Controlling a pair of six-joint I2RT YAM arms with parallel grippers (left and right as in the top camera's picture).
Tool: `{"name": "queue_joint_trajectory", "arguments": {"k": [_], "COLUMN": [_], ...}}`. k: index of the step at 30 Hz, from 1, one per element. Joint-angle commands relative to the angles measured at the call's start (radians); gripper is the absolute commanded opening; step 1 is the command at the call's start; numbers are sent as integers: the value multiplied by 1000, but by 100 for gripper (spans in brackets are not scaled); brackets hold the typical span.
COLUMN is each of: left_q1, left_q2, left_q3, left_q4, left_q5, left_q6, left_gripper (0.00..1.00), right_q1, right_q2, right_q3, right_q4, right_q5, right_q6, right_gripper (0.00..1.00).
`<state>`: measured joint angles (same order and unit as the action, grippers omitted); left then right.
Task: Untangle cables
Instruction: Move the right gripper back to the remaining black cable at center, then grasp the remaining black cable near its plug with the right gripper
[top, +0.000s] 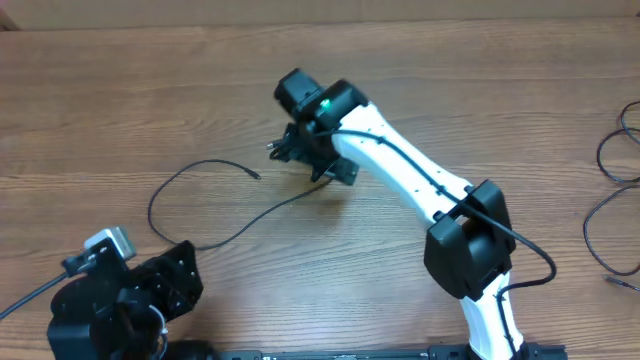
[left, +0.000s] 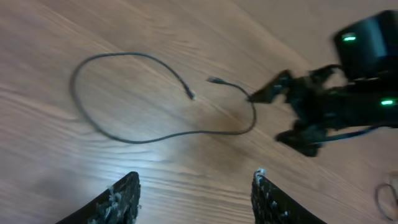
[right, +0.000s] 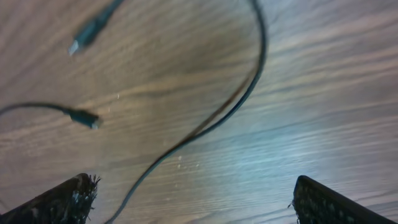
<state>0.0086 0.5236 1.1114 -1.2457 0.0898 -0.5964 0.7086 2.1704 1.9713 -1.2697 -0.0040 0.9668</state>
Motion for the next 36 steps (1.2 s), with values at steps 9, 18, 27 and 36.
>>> {"name": "queue_joint_trajectory", "arguments": {"k": [9,18,27,36], "left_q1": [4,4,4,4], "left_q2": [-11,-11,-11,-11], "left_q3": [-76,-77,-77,-77], "left_q4": [-68,-114,-111,-89], "left_q5": [-47,-181,-167,-122], "left_q6": [-14,-101,-100,-99], "left_gripper": [59,60,63,67], "right_q1": [31,32,47,47], "right_q2": [-12,-12,-12,-12], "right_q3": [-35,-35,-154,-282], "right_q4": [16,8,121,284], "right_q5": [-16,-24,-20,-38], "right_q6": [85,160,216,216], "right_gripper": [100,100,100,50]}}
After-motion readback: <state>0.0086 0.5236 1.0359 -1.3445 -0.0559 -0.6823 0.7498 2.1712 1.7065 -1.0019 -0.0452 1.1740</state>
